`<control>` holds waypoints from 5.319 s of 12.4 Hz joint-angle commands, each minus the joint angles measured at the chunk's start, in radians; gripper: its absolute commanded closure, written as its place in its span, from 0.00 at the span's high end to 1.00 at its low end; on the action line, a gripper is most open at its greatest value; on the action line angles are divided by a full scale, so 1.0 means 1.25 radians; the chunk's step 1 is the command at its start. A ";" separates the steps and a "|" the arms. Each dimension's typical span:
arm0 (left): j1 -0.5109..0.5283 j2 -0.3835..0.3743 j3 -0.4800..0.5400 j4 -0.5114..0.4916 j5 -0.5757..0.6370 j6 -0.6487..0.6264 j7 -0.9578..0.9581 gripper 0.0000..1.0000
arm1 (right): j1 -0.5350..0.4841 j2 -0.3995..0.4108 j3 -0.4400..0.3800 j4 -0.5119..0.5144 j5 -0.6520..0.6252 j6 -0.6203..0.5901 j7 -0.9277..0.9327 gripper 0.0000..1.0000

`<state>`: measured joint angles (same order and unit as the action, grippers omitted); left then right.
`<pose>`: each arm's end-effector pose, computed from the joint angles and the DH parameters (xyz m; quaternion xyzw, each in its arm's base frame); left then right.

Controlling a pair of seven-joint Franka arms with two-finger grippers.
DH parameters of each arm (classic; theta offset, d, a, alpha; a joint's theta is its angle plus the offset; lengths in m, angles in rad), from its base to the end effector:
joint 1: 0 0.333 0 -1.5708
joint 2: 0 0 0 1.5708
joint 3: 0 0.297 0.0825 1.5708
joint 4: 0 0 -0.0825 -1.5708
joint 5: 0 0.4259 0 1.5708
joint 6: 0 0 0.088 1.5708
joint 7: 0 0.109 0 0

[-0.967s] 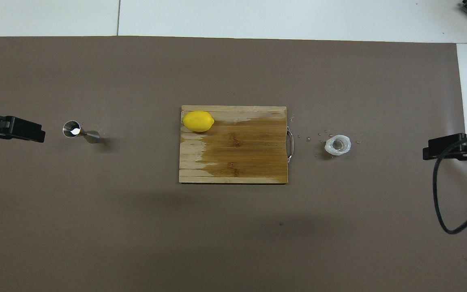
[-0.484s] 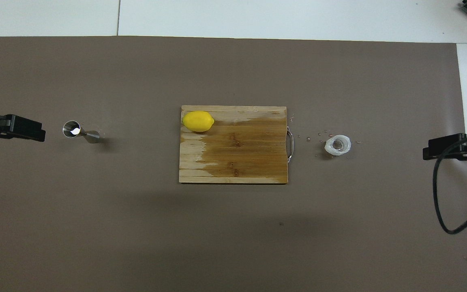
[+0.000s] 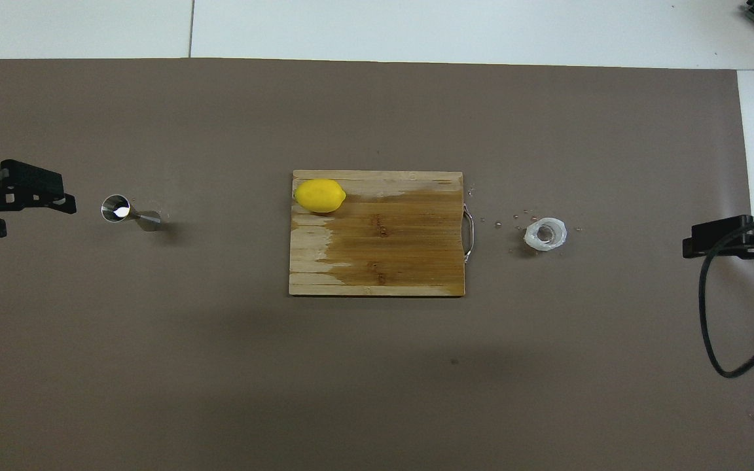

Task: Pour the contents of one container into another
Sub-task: 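Grasp the small metal cup with the left gripper and lift it, then carry the metal cup with the left gripper over the cutting board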

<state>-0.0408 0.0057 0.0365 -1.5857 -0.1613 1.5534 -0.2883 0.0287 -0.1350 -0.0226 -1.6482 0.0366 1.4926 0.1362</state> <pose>0.5954 -0.0204 0.5924 0.9865 0.1412 -0.0305 0.0768 0.5479 0.0068 0.6346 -0.9977 0.0636 0.0117 0.0190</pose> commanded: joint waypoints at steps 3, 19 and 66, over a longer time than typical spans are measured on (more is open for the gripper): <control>0.069 0.171 -0.001 0.135 -0.095 -0.026 -0.213 1.00 | -0.009 -0.007 0.007 -0.001 -0.007 -0.007 0.005 1.00; 0.262 0.316 0.024 -0.050 -0.346 0.252 -0.609 1.00 | -0.009 -0.007 0.007 -0.001 -0.007 -0.007 0.005 1.00; -0.103 0.050 0.011 -0.411 -0.747 0.618 -0.794 0.00 | -0.009 -0.007 0.007 -0.001 -0.007 -0.007 0.005 1.00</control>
<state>-0.0867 0.1213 0.0388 -2.0731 -1.0791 2.2781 -1.2119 0.0287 -0.1350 -0.0226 -1.6482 0.0366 1.4926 0.1362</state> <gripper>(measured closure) 0.907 0.000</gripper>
